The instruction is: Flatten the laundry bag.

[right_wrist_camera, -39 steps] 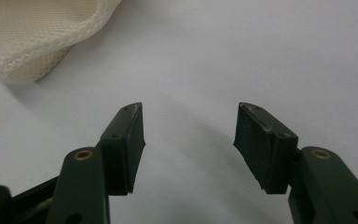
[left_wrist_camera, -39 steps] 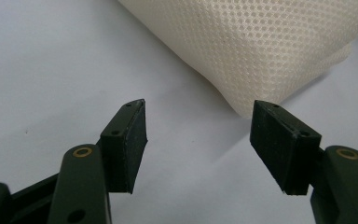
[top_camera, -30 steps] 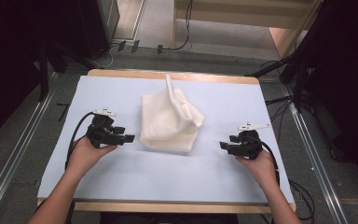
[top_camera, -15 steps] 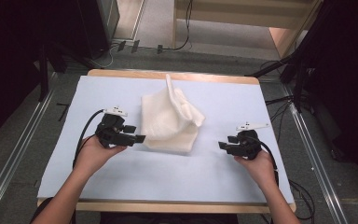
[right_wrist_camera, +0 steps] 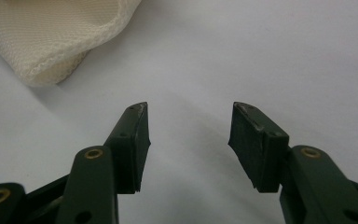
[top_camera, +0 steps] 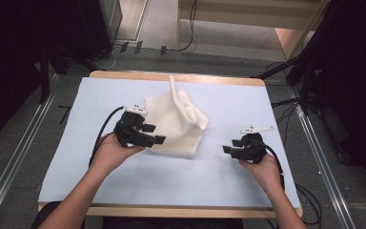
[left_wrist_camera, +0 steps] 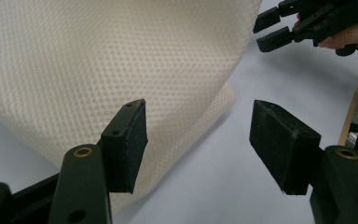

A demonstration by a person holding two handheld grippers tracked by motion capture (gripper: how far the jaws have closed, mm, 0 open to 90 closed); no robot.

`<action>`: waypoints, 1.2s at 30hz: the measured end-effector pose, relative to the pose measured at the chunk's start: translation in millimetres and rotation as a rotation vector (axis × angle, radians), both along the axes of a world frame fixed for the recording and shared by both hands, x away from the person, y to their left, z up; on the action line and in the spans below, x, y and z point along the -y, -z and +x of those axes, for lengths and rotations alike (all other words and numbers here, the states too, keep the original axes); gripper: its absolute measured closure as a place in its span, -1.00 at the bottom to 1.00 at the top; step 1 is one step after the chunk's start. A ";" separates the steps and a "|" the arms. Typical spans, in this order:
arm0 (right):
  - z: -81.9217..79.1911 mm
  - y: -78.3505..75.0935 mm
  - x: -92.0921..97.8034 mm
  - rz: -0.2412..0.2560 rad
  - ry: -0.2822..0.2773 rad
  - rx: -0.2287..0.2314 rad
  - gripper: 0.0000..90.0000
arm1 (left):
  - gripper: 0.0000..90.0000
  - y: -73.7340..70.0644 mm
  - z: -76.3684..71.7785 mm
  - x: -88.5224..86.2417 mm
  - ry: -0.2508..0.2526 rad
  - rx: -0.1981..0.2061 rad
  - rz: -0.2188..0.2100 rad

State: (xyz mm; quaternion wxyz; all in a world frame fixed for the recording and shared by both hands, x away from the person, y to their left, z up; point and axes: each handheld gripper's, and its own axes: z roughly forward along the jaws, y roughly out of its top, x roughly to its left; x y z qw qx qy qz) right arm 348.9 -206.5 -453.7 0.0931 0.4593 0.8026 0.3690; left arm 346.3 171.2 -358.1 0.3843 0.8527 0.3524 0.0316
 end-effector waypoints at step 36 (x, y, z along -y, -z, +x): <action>4.5 -7.1 -43.3 0.060 -0.049 0.032 0.03 | 0.87 21.0 33.6 31.4 -0.113 0.061 0.037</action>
